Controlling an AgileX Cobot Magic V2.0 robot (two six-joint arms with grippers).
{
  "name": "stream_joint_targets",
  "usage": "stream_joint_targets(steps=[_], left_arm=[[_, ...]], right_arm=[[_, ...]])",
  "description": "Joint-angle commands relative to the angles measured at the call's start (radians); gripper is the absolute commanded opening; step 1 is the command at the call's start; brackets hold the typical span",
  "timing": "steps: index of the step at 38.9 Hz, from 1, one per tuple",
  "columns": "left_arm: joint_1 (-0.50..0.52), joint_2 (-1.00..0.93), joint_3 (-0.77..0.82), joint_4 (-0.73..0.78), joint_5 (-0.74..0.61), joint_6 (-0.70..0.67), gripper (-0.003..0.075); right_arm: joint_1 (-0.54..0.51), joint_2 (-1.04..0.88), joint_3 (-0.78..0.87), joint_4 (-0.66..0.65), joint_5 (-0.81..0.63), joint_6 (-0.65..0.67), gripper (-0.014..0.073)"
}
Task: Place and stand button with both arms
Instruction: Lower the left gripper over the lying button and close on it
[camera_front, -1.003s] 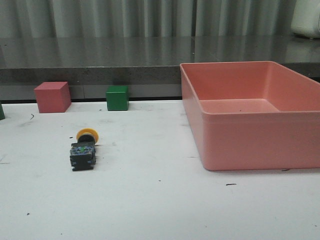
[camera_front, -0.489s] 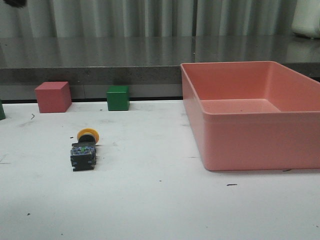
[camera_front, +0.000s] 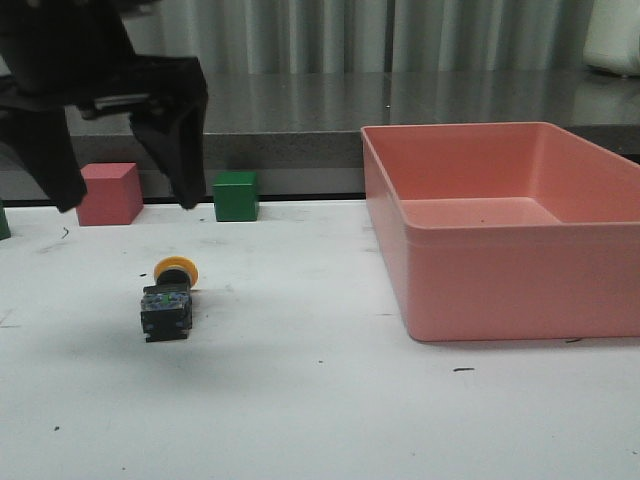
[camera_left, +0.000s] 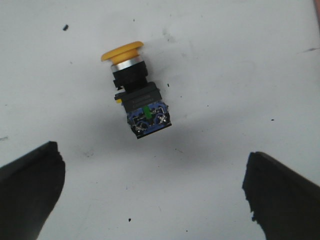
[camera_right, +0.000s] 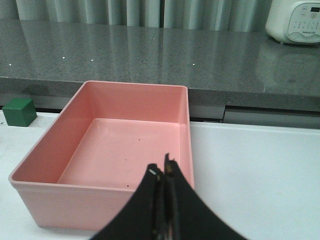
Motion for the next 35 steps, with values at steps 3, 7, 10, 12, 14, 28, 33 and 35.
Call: stream_joint_targets(steps=[3, 7, 10, 12, 14, 28, 33, 35], left_arm=[[-0.008, 0.112, -0.156, -0.013, 0.091, -0.027, 0.0692], [-0.006, 0.187, -0.216, -0.013, 0.117, -0.029, 0.0692], [0.001, 0.236, -0.254, -0.013, 0.125, -0.058, 0.0692], [0.01, 0.266, -0.274, -0.013, 0.137, -0.077, 0.0692], [0.021, 0.293, -0.293, -0.013, 0.15, -0.087, 0.0692], [0.059, 0.397, -0.36, -0.043, 0.152, -0.102, 0.0691], [0.059, 0.42, -0.386, -0.049, 0.172, -0.102, 0.0622], [0.059, 0.424, -0.392, -0.049, 0.179, -0.102, 0.0566]], right_arm=[[0.002, 0.007, -0.024, -0.012, -0.089, -0.006, -0.0061], [0.002, 0.007, -0.024, -0.012, -0.089, -0.006, -0.0061], [0.002, 0.007, -0.024, -0.012, -0.089, -0.006, -0.0061], [0.002, 0.007, -0.024, -0.012, -0.089, -0.006, -0.0061], [0.002, 0.007, -0.024, -0.012, -0.089, -0.006, -0.0061], [0.002, 0.007, -0.024, -0.012, -0.089, -0.006, -0.0061], [0.002, 0.007, -0.018, -0.012, -0.092, -0.006, -0.0061], [0.002, 0.007, -0.017, -0.012, -0.084, -0.006, -0.0061]])
